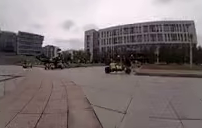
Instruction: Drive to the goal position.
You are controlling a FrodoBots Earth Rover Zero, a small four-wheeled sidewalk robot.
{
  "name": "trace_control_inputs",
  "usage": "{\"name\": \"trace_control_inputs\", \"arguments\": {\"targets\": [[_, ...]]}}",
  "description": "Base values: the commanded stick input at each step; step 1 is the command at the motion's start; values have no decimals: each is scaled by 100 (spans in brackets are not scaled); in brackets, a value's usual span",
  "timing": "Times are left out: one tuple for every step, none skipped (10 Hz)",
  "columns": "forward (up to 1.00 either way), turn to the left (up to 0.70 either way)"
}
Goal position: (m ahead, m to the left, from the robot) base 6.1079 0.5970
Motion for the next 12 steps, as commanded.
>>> {"name": "trace_control_inputs", "arguments": {"targets": [[60,1],[60,1],[60,1],[60,1],[60,1],[60,1],[60,1],[60,1],[60,1],[60,1],[60,1],[60,2]]}}
